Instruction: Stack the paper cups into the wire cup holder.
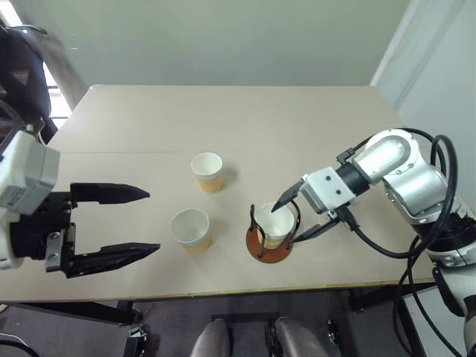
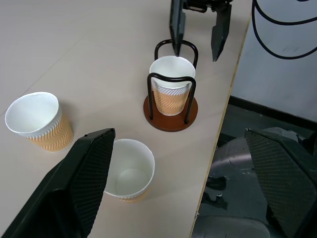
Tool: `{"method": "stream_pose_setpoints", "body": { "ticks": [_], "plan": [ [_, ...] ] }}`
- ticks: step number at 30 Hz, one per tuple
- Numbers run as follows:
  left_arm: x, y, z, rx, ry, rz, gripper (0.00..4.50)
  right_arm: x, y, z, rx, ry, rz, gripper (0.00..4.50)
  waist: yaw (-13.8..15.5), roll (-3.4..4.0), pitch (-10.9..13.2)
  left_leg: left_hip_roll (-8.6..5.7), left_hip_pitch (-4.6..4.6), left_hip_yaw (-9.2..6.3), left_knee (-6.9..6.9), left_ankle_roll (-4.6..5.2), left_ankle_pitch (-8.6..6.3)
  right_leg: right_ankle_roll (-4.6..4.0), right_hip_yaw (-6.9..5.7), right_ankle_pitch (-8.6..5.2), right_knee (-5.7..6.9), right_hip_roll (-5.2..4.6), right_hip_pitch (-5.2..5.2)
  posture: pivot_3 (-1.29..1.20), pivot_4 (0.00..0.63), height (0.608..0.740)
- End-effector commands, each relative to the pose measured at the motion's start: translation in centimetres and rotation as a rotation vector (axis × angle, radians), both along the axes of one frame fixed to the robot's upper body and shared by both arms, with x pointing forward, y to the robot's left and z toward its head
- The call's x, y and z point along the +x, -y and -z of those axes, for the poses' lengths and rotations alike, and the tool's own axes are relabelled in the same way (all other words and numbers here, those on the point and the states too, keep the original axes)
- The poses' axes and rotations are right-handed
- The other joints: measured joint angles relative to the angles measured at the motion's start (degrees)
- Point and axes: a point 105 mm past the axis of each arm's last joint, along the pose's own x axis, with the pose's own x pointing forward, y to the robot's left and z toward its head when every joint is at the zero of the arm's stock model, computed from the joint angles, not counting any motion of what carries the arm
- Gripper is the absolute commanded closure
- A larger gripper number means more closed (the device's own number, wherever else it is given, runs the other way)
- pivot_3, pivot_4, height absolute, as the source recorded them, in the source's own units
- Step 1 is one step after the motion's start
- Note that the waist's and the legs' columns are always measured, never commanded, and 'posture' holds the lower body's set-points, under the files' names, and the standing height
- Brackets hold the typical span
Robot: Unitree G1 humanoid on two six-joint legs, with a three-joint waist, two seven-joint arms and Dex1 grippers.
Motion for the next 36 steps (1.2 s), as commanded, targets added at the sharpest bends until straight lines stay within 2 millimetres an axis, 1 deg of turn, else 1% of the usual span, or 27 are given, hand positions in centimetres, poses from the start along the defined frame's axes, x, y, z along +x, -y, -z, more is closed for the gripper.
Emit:
{"method": "stream_pose_setpoints", "body": {
  "ticks": [1, 3, 4, 6, 7, 9, 10, 11, 12, 14, 15, 18, 20, 23, 26, 28, 32, 34, 36],
  "plan": [
    [0.1, -0.3, 0.2, 0.025, -0.007, 0.012, 0.00, 0.9, 1.5, -3.0, 0.041, 0.072, 0.067, 0.03, 0.1, 0.04, 0.0, 0.00, -0.02, 0.00, 0.01, 0.00, 0.00, 0.00, 0.01, 0.00, -0.01, 0.00, -0.01, 0.00, 0.150, 0.740],
    [0.1, -0.1, 0.3, 0.022, -0.016, 0.037, 0.00, 1.6, 3.2, -4.7, 0.075, 0.080, 0.149, 0.03, 0.3, 0.03, 0.0, 0.00, -0.13, -0.01, 0.02, 0.00, 0.00, -0.01, 0.01, 0.01, -0.01, 0.00, -0.10, 0.00, 0.150, 0.740],
    [0.1, 0.0, 0.3, 0.023, -0.020, 0.044, 0.00, 1.8, 3.7, -5.1, 0.085, 0.083, 0.175, 0.03, 0.3, 0.03, 0.0, -0.01, -0.14, -0.01, 0.02, 0.00, 0.00, -0.01, 0.01, 0.01, -0.02, 0.00, -0.12, 0.00, 0.150, 0.740],
    [0.3, -0.2, 1.3, 0.050, -0.058, 0.050, 0.00, 2.4, 6.1, -7.0, 0.141, 0.073, 0.287, 0.03, 0.4, 0.03, 0.0, 0.00, -0.15, -0.01, 0.00, -0.03, -0.03, -0.01, 0.02, 0.01, -0.05, 0.00, -0.13, 0.00, 0.150, 0.740],
    [0.3, -0.3, 1.7, 0.059, -0.071, 0.053, 0.00, 2.4, 6.8, -7.5, 0.159, 0.069, 0.319, 0.03, 0.5, 0.03, 0.0, 0.00, -0.16, -0.01, 0.00, -0.02, -0.06, -0.01, 0.02, 0.00, -0.06, 0.00, -0.13, 0.00, 0.150, 0.740],
    [0.8, -0.3, 3.2, 0.111, -0.107, 0.062, 0.00, 2.0, 9.9, -9.3, 0.246, 0.022, 0.428, 0.03, 0.6, 0.03, 0.0, 0.00, -0.17, -0.01, -0.01, -0.02, -0.15, -0.03, 0.02, -0.01, -0.08, 0.00, -0.14, 0.00, 0.150, 0.740],
    [1.2, -0.4, 3.9, 0.141, -0.117, 0.058, 0.00, 1.7, 11.0, -10.1, 0.293, -0.003, 0.467, 0.03, 0.8, 0.04, 0.0, 0.00, -0.17, -0.01, -0.04, -0.03, -0.17, -0.03, 0.02, -0.02, -0.10, 0.00, -0.14, 0.00, 0.150, 0.740],
    [1.6, -0.5, 4.8, 0.175, -0.131, 0.056, 0.00, 1.5, 12.1, -10.5, 0.327, -0.017, 0.508, 0.03, 1.0, 0.03, 0.0, 0.00, -0.17, -0.01, -0.05, -0.03, -0.20, -0.03, 0.02, -0.04, -0.11, 0.00, -0.14, 0.00, 0.150, 0.740],
    [1.8, -0.7, 5.4, 0.201, -0.138, 0.058, 0.00, 1.4, 12.7, -10.6, 0.339, -0.022, 0.533, 0.03, 0.9, 0.03, 0.0, 0.00, -0.16, -0.01, -0.05, -0.04, -0.25, -0.02, 0.02, -0.09, -0.11, 0.00, -0.13, 0.00, 0.150, 0.740],
    [2.6, -0.8, 6.5, 0.225, -0.136, 0.061, 0.00, 1.6, 14.0, -9.9, 0.316, -0.012, 0.604, 0.03, 0.9, -0.01, 0.0, 0.00, -0.11, 0.00, -0.04, -0.10, -0.35, -0.03, 0.02, -0.12, -0.10, 0.00, -0.13, 0.00, 0.150, 0.740],
    [2.8, -0.8, 6.7, 0.224, -0.133, 0.064, 0.00, 1.7, 14.3, -9.6, 0.305, -0.008, 0.622, 0.03, 0.8, -0.02, 0.0, 0.02, -0.09, 0.00, -0.04, -0.11, -0.37, 0.00, 0.00, -0.12, -0.07, 0.00, -0.12, 0.00, 0.150, 0.740],
    [3.7, 0.3, 7.1, 0.178, -0.116, 0.112, 0.00, 1.3, 14.3, -8.6, 0.296, -0.024, 0.635, 0.03, 0.5, 0.01, 0.0, 0.01, -0.02, 0.01, -0.01, -0.18, -0.43, 0.19, 0.01, 0.00, -0.03, 0.01, -0.12, 0.00, 0.150, 0.740],
    [4.4, 0.6, 7.2, 0.184, -0.103, 0.127, 0.00, 0.9, 13.9, -8.7, 0.311, -0.023, 0.631, 0.03, 0.6, 0.09, 0.1, 0.01, -0.03, 0.01, 0.01, -0.15, -0.40, 0.26, 0.00, 0.04, 0.00, 0.01, -0.12, 0.00, 0.150, 0.740],
    [4.3, 0.8, 7.8, 0.200, -0.135, 0.168, 0.00, 0.6, 13.8, -8.5, 0.296, -0.010, 0.641, 0.03, 0.5, 0.15, 0.1, 0.01, -0.04, 0.01, 0.00, -0.12, -0.36, 0.36, 0.00, 0.09, 0.01, 0.01, -0.13, 0.00, 0.150, 0.740],
    [4.6, 0.5, 8.8, 0.238, -0.152, 0.178, 0.00, -0.1, 13.6, -8.6, 0.296, -0.006, 0.642, 0.03, 0.6, 0.15, 0.1, 0.02, -0.07, 0.01, 0.00, -0.09, -0.38, 0.47, -0.01, 0.02, 0.00, 0.02, -0.12, 0.00, 0.150, 0.740],
    [4.9, 0.6, 9.0, 0.231, -0.146, 0.191, 0.00, -0.4, 13.6, -8.7, 0.296, 0.002, 0.649, 0.03, 0.6, 0.15, 0.1, 0.01, -0.09, 0.01, 0.02, -0.03, -0.42, 0.54, 0.01, -0.03, 0.00, 0.02, -0.10, 0.00, 0.150, 0.740],
    [6.0, 0.7, 9.3, 0.236, -0.109, 0.200, 0.00, -0.9, 13.7, -8.7, 0.293, 0.012, 0.670, 0.03, 1.0, 0.14, 0.1, 0.00, -0.13, 0.00, 0.03, 0.00, -0.45, 0.59, 0.01, -0.06, -0.01, 0.02, -0.09, 0.00, 0.150, 0.740],
    [6.5, 0.8, 9.6, 0.236, -0.093, 0.203, 0.38, -1.1, 13.7, -8.7, 0.294, 0.017, 0.678, 0.00, 1.0, 0.15, 0.1, -0.01, -0.12, 0.00, 0.03, 0.01, -0.46, 0.63, 0.02, -0.08, -0.01, 0.01, -0.08, 0.00, 0.150, 0.740],
    [6.7, 1.0, 9.8, 0.224, -0.096, 0.213, 0.96, -1.2, 13.7, -8.7, 0.292, 0.024, 0.689, 0.00, 1.0, 0.15, 0.1, -0.01, -0.13, 0.00, 0.04, 0.02, -0.46, 0.63, 0.02, -0.09, 0.00, 0.01, -0.08, 0.00, 0.150, 0.740]
  ]
}}
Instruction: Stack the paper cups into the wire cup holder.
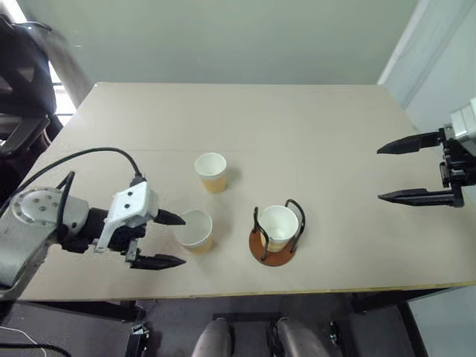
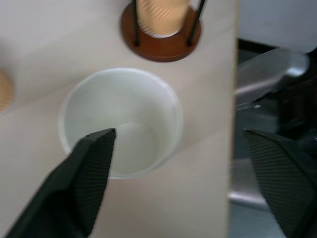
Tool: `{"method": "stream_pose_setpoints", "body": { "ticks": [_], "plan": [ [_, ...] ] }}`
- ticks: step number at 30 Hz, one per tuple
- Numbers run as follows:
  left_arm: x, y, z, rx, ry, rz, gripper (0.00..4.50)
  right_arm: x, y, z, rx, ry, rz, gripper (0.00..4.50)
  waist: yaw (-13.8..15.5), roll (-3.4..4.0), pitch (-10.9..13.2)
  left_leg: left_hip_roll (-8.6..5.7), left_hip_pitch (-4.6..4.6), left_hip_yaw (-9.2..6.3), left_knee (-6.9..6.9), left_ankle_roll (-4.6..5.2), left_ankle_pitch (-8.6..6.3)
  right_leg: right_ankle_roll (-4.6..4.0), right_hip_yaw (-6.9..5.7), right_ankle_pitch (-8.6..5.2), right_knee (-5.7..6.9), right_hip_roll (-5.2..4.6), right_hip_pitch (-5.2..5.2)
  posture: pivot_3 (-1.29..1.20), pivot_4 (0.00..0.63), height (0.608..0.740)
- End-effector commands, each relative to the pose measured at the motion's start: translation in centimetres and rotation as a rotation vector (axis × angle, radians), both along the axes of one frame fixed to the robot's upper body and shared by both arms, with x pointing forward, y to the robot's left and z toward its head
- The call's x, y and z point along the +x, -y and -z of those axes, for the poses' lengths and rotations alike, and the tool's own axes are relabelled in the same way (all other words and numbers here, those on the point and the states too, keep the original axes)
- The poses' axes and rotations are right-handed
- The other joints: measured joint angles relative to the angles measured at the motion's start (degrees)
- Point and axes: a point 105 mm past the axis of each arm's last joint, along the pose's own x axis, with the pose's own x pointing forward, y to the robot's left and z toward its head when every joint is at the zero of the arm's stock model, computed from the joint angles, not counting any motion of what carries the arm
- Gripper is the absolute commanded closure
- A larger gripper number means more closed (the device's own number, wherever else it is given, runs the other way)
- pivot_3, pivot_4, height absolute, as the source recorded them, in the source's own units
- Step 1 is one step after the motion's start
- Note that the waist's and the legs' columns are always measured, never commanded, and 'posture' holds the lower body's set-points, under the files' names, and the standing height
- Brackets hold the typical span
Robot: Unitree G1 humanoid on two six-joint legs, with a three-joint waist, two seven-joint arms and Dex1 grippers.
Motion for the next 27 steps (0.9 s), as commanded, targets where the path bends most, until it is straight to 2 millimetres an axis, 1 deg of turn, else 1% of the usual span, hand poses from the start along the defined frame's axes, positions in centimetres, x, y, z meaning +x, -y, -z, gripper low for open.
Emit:
{"method": "stream_pose_setpoints", "body": {
  "ticks": [1, 6, 10, 18, 21, 23, 27],
  "plan": [
    [0.2, 0.3, 0.0, -0.007, 0.016, 0.027, 1.28, -0.7, 0.0, -1.6, -0.005, 0.072, 0.017, 0.00, 0.0, 0.00, 0.0, 0.00, -0.01, 0.00, 0.00, 0.00, 0.00, 0.00, 0.00, 0.00, 0.00, 0.00, -0.01, 0.00, 0.150, 0.740],
    [0.3, 0.4, 0.8, -0.002, -0.001, 0.042, 3.04, -1.0, 0.0, -1.7, -0.010, 0.081, 0.027, 0.00, 0.0, 0.00, 0.0, 0.00, 0.00, 0.00, 0.01, 0.02, -0.01, 0.05, 0.00, -0.02, 0.00, 0.00, 0.00, 0.00, 0.150, 0.740],
    [0.4, 0.7, 1.0, -0.010, -0.006, 0.050, 4.42, -1.0, -0.1, -1.8, -0.009, 0.089, 0.027, 0.00, 0.0, 0.00, 0.0, 0.00, 0.00, 0.00, 0.04, 0.03, -0.01, 0.08, -0.01, -0.02, 0.01, 0.00, 0.01, 0.00, 0.150, 0.740],
    [0.8, 0.2, 0.9, 0.013, 0.015, 0.045, 4.47, -0.9, -0.2, -2.0, -0.013, 0.103, 0.031, 0.00, 0.0, 0.00, 0.0, -0.01, 0.02, 0.00, 0.15, 0.06, 0.00, 0.15, 0.00, -0.02, 0.02, 0.00, 0.09, 0.00, 0.150, 0.740],
    [0.9, 0.1, -0.6, 0.002, 0.034, 0.052, 4.47, -1.1, 0.2, -2.0, 0.006, 0.088, 0.038, 0.00, 0.0, 0.00, 0.0, -0.01, 0.02, 0.00, 0.19, 0.09, 0.02, 0.15, 0.00, -0.02, 0.04, 0.00, 0.09, 0.00, 0.150, 0.740],
    [1.2, 0.3, -2.0, -0.027, 0.051, 0.060, 4.47, -1.2, 0.5, -2.2, 0.044, 0.075, 0.047, 0.00, 0.1, 0.00, 0.0, -0.01, 0.00, 0.00, 0.25, 0.09, 0.02, 0.17, -0.01, -0.01, 0.05, 0.00, 0.09, 0.00, 0.150, 0.740],
    [1.8, 1.0, -4.7, -0.075, 0.097, 0.093, 4.47, -2.1, 1.2, -1.4, 0.118, 0.036, 0.072, 0.00, 0.6, 0.00, 0.0, -0.01, -0.06, 0.00, 0.44, 0.21, -0.01, 0.23, 0.00, 0.01, 0.03, 0.00, 0.16, 0.00, 0.150, 0.740]
  ]
}}
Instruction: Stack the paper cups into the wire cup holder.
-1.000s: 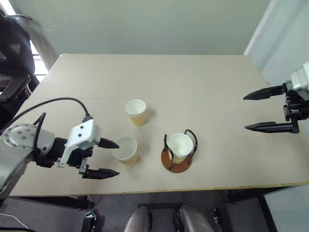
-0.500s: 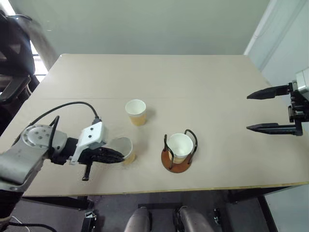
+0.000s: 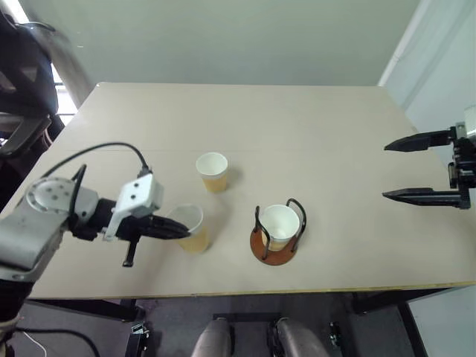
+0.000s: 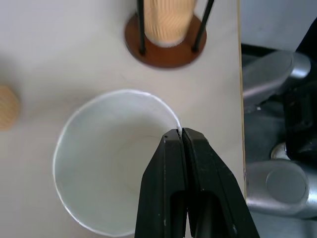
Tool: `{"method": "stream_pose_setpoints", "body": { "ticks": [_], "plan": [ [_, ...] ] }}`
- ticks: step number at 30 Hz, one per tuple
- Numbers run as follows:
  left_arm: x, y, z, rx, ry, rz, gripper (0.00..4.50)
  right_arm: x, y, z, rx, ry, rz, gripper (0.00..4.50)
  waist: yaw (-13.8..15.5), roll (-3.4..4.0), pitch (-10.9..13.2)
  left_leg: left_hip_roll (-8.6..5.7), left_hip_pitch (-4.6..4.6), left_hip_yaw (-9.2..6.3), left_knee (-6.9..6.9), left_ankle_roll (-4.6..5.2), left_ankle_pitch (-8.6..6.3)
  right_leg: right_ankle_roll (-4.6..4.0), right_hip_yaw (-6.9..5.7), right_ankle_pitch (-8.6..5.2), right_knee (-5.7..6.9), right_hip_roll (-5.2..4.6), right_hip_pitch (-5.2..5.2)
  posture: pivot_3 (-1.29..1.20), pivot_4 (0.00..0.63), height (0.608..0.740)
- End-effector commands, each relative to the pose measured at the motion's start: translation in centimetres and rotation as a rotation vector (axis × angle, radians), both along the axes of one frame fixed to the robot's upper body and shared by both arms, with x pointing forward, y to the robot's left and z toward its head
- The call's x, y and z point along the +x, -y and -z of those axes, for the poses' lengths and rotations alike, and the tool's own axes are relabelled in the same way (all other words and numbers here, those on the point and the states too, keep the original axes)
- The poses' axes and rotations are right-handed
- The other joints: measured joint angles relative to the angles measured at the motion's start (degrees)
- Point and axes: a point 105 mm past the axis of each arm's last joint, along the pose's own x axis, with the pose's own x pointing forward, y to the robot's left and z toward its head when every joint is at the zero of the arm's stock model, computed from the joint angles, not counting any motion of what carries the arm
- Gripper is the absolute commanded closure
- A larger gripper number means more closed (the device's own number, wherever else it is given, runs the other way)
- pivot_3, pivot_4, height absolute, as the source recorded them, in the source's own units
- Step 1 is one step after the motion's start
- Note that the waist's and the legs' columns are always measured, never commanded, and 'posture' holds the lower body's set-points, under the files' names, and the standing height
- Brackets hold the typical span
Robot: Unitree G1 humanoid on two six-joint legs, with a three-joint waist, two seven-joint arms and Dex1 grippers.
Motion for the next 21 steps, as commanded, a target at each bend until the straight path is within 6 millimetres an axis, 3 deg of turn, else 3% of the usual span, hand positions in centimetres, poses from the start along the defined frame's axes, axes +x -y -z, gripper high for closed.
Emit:
{"method": "stream_pose_setpoints", "body": {
  "ticks": [1, 9, 14, 21],
  "plan": [
    [0.2, 0.5, -2.6, -0.049, 0.044, 0.031, 4.47, -1.2, 0.5, -0.8, 0.070, 0.036, 0.021, 0.00, 0.1, 0.00, 0.0, -0.01, -0.03, 0.00, 0.09, 0.06, -0.04, 0.04, 0.00, -0.01, 0.00, 0.00, 0.03, 0.00, 0.150, 0.740],
    [0.9, 3.8, -7.0, -0.108, 0.101, 0.246, 4.47, -2.7, 1.8, 0.4, 0.132, 0.044, 0.150, 0.00, 0.1, 0.04, 0.0, -0.08, -0.11, 0.02, 0.56, 0.29, -0.24, 0.23, 0.06, 0.06, -0.03, -0.04, 0.16, 0.00, 0.150, 0.740],
    [1.5, 5.5, -8.1, -0.091, 0.124, 0.371, 4.47, -3.1, 1.8, 0.1, 0.137, 0.073, 0.179, 0.00, 0.0, 0.03, 0.0, -0.12, -0.10, 0.02, 0.63, 0.38, -0.18, 0.34, 0.12, 0.10, -0.11, -0.03, 0.26, 0.00, 0.150, 0.740],
    [2.1, 10.0, -10.3, -0.061, 0.224, 0.596, 4.47, -4.1, 1.3, -0.8, 0.143, 0.100, 0.182, 0.00, 0.1, 0.03, 0.0, -0.19, -0.25, 0.02, 0.66, 0.54, -0.16, 0.78, 0.25, 0.23, -0.36, -0.03, 0.28, 0.00, 0.150, 0.740]
  ]
}}
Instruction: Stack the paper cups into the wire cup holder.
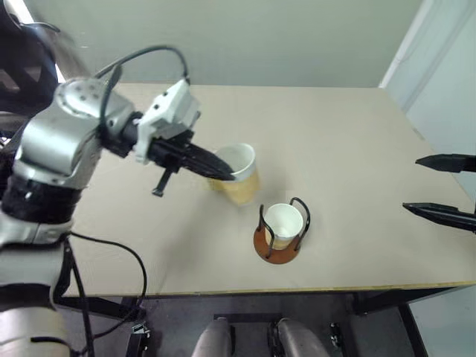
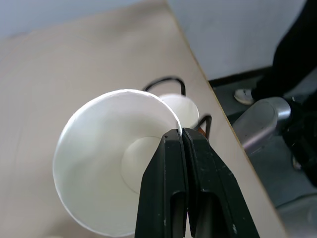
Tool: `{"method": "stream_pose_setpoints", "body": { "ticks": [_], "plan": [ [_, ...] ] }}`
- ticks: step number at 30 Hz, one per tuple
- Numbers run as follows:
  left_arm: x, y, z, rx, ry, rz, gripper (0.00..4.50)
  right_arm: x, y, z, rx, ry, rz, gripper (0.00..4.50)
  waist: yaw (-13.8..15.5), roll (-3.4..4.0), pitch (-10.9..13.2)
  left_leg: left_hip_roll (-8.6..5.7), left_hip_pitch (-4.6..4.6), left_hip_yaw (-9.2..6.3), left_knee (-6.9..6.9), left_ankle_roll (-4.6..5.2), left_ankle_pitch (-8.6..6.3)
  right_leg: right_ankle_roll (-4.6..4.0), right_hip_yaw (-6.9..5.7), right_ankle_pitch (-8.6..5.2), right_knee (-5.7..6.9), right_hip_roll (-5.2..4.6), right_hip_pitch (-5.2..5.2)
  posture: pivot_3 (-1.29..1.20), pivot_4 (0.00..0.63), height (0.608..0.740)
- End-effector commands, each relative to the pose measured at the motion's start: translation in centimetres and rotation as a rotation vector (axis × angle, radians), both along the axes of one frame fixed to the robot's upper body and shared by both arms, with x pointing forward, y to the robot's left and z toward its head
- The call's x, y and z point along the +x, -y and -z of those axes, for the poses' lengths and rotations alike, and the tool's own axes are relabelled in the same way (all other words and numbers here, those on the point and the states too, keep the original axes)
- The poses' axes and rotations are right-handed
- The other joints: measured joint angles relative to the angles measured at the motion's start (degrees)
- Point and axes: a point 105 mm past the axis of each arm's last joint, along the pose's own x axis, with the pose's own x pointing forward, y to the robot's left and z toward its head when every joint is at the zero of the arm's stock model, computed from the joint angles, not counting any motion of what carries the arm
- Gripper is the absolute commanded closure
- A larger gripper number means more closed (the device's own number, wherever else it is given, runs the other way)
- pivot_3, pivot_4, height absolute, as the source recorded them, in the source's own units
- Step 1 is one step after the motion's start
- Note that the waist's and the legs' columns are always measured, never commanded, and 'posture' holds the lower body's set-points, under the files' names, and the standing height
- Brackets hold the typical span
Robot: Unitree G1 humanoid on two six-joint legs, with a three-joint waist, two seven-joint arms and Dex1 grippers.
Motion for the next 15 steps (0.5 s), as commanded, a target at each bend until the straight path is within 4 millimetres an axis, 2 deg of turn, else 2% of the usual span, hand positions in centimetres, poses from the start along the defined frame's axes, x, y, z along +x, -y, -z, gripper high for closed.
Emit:
{"method": "stream_pose_setpoints", "body": {
  "ticks": [1, 6, 15],
  "plan": [
    [-0.4, 1.6, -1.4, 0.017, 0.067, 0.138, 4.47, -1.2, -0.4, -1.3, -0.009, 0.056, -0.007, 0.00, 0.1, 0.02, 0.0, -0.01, -0.05, 0.00, -0.02, 0.06, -0.02, 0.08, 0.03, 0.04, -0.13, 0.00, 0.00, 0.00, 0.150, 0.740],
    [-0.6, 3.7, -1.4, 0.056, 0.082, 0.251, 4.47, -2.0, -0.8, -1.3, -0.010, 0.059, 0.004, 0.00, 0.3, 0.04, 0.0, -0.05, -0.31, 0.03, 0.01, 0.33, -0.17, 0.43, 0.11, 0.15, -0.60, -0.01, 0.00, 0.00, 0.150, 0.740],
    [-1.6, 6.9, -0.8, 0.072, 0.082, 0.429, 4.47, -2.8, -0.7, -1.0, -0.020, 0.066, 0.064, 0.00, 0.8, 0.05, 0.0, -0.10, -0.57, 0.07, 0.41, 0.66, -0.41, 0.73, 0.14, 0.02, -0.64, -0.04, -0.02, 0.00, 0.150, 0.740]
  ]
}}
